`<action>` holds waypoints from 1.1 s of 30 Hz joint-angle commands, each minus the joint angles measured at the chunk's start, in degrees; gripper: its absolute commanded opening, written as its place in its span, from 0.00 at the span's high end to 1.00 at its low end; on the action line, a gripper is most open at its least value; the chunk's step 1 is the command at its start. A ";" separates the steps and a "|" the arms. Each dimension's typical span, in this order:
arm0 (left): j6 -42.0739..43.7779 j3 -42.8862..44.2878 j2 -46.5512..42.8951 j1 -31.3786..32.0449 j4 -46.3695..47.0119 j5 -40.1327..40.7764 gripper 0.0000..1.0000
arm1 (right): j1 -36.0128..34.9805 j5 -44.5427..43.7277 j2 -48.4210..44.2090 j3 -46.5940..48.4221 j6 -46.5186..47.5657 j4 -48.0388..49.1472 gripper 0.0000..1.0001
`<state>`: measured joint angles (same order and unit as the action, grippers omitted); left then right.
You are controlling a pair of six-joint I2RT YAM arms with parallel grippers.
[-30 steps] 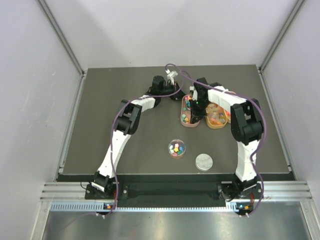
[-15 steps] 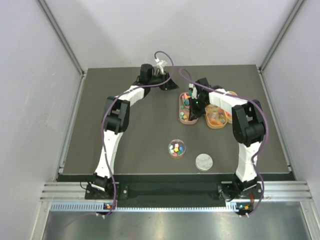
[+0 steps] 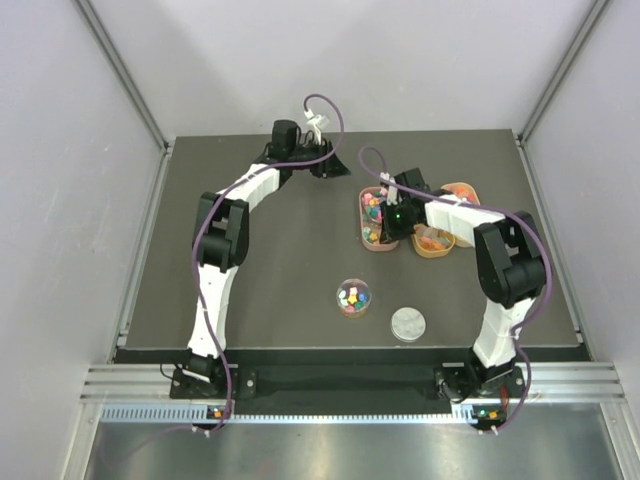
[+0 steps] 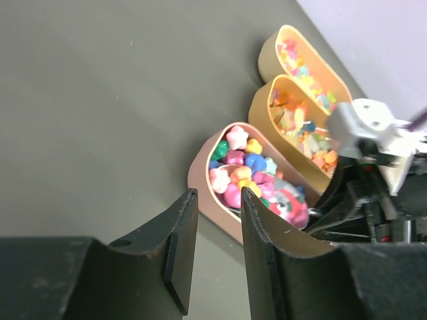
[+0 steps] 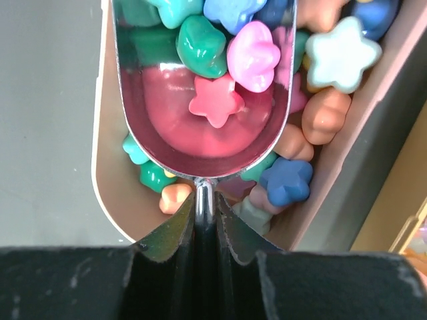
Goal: Pack the candies
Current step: Scoop the fake candies from the storage box.
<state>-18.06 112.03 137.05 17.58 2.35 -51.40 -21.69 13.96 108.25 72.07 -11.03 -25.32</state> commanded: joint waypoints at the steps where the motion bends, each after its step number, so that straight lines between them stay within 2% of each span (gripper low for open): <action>1: 4.79 -0.58 -4.86 -0.53 -4.26 0.86 0.63 | -1.42 -2.00 -5.41 -4.04 3.03 9.23 1.00; 8: 8.74 -0.23 -6.62 -0.97 -8.67 2.79 0.63 | -2.30 -4.11 -6.64 -11.85 3.56 21.25 1.00; 15: 11.73 0.03 -8.64 -1.59 -11.40 5.69 0.64 | -3.70 -5.08 -11.46 -15.03 7.68 26.45 1.00; 29: 17.71 1.18 -10.14 -4.75 -16.84 10.44 0.65 | -3.97 -6.13 -22.19 -17.49 10.58 25.85 1.00; 31: 19.38 1.00 -10.84 -5.28 -17.73 11.66 0.65 | -3.97 -5.35 -25.70 -17.84 14.00 25.41 1.00; 33: 19.73 -0.57 -12.33 -5.80 -18.43 13.07 0.65 | -3.97 -4.12 -29.82 -18.55 18.81 20.51 1.00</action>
<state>-1.39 111.85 131.39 12.91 -14.59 -40.62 -25.12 7.99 87.31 54.08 0.01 -2.90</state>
